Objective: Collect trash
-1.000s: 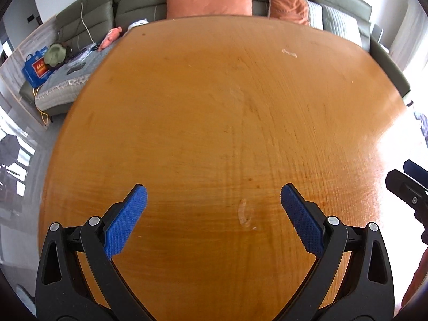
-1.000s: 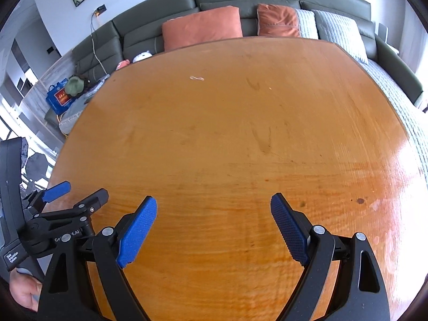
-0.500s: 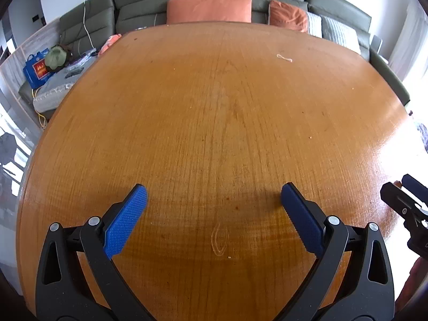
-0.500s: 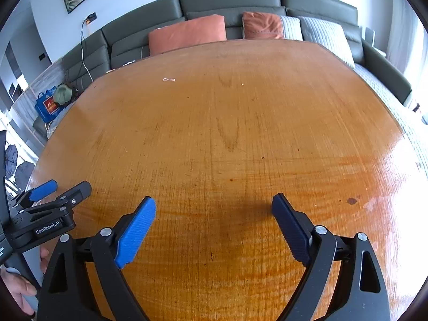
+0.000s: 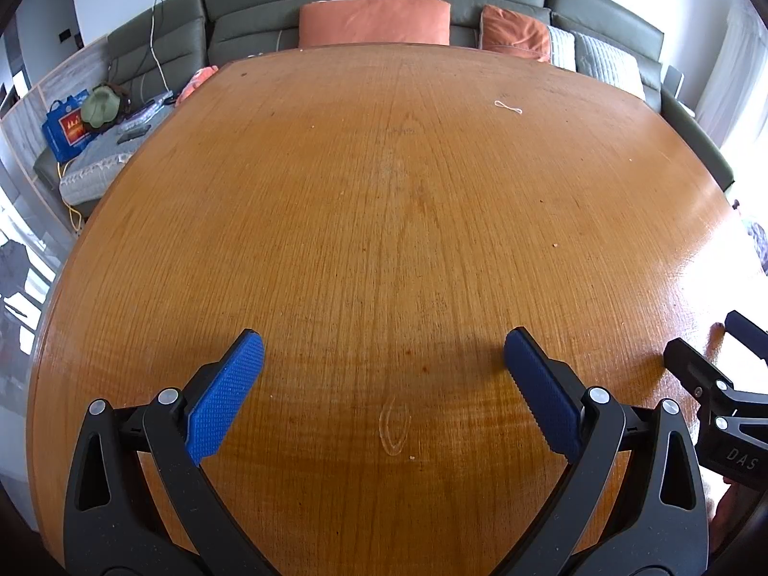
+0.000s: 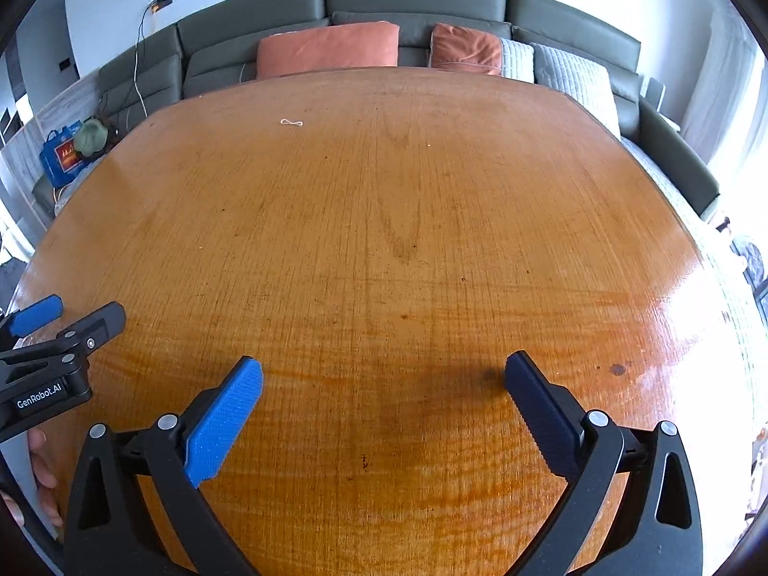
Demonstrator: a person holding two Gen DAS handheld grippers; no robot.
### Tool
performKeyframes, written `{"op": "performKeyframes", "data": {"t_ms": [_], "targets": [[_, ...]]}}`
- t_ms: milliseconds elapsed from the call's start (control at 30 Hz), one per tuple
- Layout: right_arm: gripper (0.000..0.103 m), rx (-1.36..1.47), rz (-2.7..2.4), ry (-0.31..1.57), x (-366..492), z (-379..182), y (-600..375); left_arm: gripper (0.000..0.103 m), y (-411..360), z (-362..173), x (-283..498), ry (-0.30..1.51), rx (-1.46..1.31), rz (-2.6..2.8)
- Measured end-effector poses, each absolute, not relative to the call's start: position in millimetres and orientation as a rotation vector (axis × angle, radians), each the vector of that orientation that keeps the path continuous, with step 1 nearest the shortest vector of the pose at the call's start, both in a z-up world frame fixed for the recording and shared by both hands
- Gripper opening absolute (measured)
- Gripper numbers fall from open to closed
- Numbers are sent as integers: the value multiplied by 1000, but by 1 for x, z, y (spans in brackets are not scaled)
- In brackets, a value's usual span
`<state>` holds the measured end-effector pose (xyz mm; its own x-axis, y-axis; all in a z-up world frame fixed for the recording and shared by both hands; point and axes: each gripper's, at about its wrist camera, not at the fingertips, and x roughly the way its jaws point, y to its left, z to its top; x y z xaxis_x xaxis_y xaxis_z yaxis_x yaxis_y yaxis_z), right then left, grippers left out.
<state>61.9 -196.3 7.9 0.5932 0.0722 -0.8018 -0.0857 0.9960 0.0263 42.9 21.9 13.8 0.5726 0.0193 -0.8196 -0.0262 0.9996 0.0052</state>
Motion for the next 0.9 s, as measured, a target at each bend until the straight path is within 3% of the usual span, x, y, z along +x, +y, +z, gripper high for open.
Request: {"op": "performKeyframes", "data": {"t_ms": [900], "targets": [[101,-15,88,932,60,9,-195,97,22,14,43,962,-9,27]]}}
